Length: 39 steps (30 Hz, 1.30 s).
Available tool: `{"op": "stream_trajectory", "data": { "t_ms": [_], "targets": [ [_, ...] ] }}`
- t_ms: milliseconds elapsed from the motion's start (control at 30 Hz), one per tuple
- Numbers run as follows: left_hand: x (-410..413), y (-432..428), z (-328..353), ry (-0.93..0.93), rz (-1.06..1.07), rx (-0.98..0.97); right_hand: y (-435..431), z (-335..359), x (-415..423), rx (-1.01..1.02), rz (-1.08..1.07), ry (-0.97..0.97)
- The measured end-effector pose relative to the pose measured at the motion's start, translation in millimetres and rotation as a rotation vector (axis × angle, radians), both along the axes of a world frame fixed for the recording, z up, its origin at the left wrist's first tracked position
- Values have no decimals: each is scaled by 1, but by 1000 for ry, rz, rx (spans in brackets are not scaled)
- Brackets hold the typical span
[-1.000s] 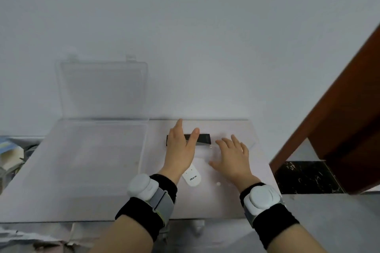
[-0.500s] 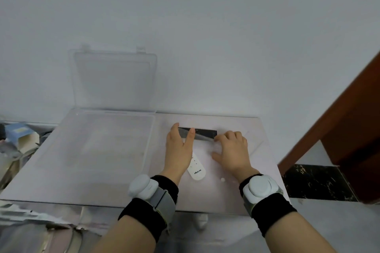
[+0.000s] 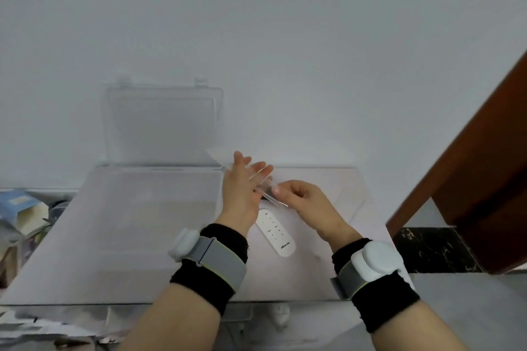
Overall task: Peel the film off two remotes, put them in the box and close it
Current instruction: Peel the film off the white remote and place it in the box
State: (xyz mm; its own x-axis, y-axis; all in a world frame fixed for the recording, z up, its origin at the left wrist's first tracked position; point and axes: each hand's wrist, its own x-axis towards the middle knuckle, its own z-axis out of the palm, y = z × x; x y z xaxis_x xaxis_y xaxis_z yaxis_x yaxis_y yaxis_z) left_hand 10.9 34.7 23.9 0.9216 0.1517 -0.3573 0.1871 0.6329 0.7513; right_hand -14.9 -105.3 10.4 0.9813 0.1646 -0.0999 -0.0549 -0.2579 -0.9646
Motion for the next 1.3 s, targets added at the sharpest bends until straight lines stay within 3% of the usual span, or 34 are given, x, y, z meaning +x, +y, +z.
{"op": "stream_trajectory", "data": {
  "t_ms": [67,100,233,433,500,633,733,833,967,1133,1300],
  "targets": [
    [3,10,7,2,60,-55,4,-5,2,11,-107,47],
    [5,18,10,6,78,-71,8,-11,5,-77,-154,72],
    [7,44,15,14,91,-114,21,-47,4,-821,-25,144],
    [8,66,9,-2,84,-172,36,-71,-6,-1091,-10,50],
    [9,74,9,-10,85,-190,37,-63,-4,-978,-29,79],
    [16,102,14,-49,145,-212,40,-12,6,-522,-141,16],
    [19,120,19,-62,211,-223,47,35,6,-255,33,-16],
    [22,127,22,-82,225,-251,59,63,1,-418,243,-53],
    [25,121,23,-89,192,-288,74,71,4,-591,210,-225],
    [24,115,21,-78,214,-371,88,70,1,-459,164,-355],
    [28,127,18,-83,199,-479,74,77,5,-107,365,-35]
  ]
}}
